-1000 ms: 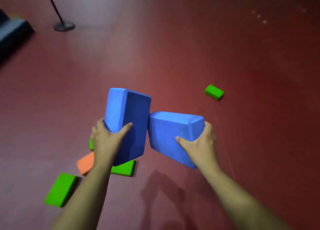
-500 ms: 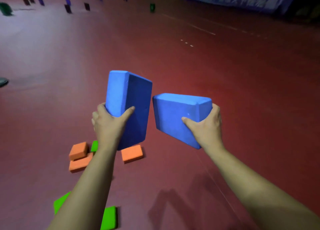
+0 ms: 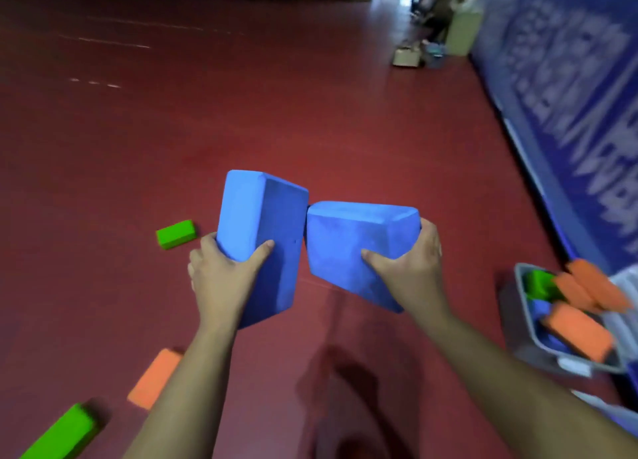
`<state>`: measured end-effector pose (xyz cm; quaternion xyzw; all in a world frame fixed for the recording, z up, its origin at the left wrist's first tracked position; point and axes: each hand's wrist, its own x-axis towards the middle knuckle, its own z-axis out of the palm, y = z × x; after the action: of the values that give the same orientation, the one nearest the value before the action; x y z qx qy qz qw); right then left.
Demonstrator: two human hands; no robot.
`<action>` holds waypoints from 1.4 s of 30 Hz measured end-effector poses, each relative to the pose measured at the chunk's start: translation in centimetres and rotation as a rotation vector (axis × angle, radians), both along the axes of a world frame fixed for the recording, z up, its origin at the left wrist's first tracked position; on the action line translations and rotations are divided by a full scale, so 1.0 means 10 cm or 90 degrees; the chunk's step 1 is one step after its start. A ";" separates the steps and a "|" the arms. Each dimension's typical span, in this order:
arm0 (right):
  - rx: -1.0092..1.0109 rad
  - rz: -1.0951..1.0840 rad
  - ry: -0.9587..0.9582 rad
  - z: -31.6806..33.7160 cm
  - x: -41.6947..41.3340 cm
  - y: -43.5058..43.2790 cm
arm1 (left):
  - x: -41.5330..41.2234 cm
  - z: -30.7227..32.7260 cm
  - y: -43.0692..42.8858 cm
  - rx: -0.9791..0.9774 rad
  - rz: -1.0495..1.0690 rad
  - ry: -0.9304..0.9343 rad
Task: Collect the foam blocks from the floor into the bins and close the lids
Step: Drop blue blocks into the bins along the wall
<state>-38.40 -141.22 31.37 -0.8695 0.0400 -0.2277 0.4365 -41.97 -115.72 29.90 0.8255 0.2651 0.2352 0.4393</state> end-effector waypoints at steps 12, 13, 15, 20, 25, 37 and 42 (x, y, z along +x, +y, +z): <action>-0.023 -0.398 0.022 -0.04 -2.19 -2.82 | -0.47 -0.02 -3.07 -0.071 -0.477 0.017; -0.020 -0.428 0.024 -0.04 -2.44 -3.05 | -0.61 -0.02 -3.39 -0.088 -0.513 0.013; -0.011 -0.481 0.027 -0.05 -2.97 -3.50 | -0.95 -0.02 -4.02 -0.104 -0.578 0.002; -0.011 -0.595 0.033 -0.06 -4.30 -4.51 | -1.89 -0.04 -5.42 -0.070 -0.707 -0.032; 0.010 -0.718 0.036 -0.09 -5.30 -5.18 | -2.67 -0.05 -6.47 -0.070 -0.818 -0.029; 0.104 -0.898 0.162 -0.72 -6.37 -6.15 | -3.36 -0.65 -8.18 0.010 -1.029 0.075; 0.144 -0.949 0.266 -1.10 -6.41 -6.61 | -3.35 -1.14 -9.00 0.062 -1.098 0.133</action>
<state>-102.51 -207.37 20.40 -0.5885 0.7175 -0.2870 0.2378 -75.49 -205.77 18.48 0.7733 -0.4242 -0.2461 0.4019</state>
